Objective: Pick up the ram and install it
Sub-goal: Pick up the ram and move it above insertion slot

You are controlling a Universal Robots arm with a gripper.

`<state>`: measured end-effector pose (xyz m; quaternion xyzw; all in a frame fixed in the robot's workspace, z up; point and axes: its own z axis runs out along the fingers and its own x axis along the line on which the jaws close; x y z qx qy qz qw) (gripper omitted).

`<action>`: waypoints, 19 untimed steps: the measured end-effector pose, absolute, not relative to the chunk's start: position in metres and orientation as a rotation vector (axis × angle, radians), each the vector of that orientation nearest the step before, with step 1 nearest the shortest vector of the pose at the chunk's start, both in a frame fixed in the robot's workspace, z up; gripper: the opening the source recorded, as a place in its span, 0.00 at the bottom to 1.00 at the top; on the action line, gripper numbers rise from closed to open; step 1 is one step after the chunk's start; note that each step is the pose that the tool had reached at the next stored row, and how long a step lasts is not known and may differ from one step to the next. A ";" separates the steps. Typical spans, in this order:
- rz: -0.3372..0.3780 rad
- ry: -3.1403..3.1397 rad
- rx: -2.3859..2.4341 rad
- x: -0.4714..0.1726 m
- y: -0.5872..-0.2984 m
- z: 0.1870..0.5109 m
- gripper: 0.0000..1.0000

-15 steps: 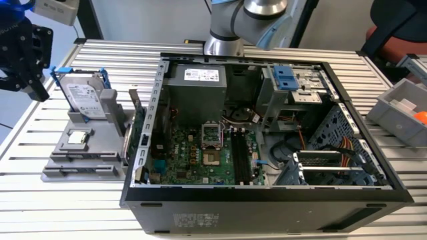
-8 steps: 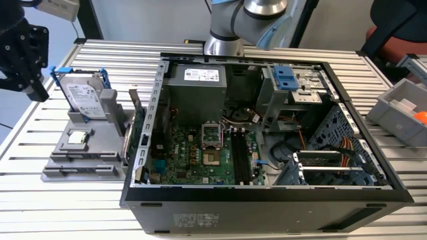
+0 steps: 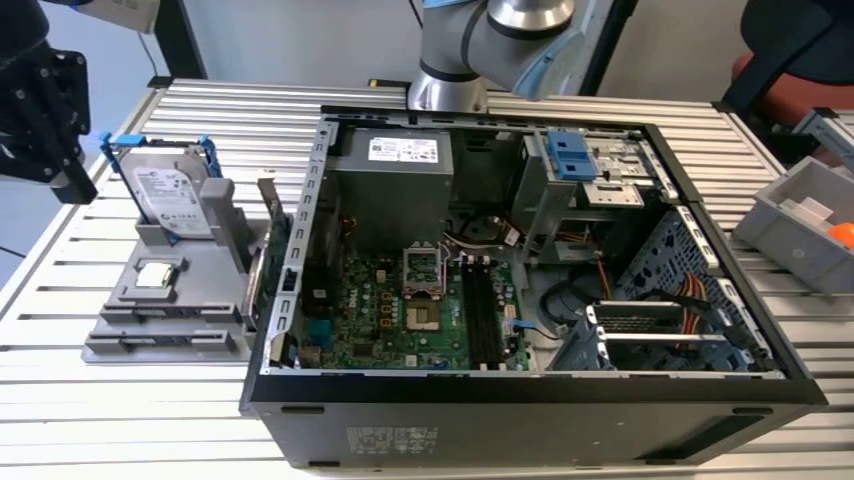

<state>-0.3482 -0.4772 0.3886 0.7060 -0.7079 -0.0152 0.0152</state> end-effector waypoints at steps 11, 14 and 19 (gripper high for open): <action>-0.044 -2.068 2.322 -0.348 -0.477 0.389 0.00; -0.044 -2.068 2.322 -0.348 -0.477 0.389 0.00; -0.044 -2.068 2.322 -0.348 -0.477 0.389 1.00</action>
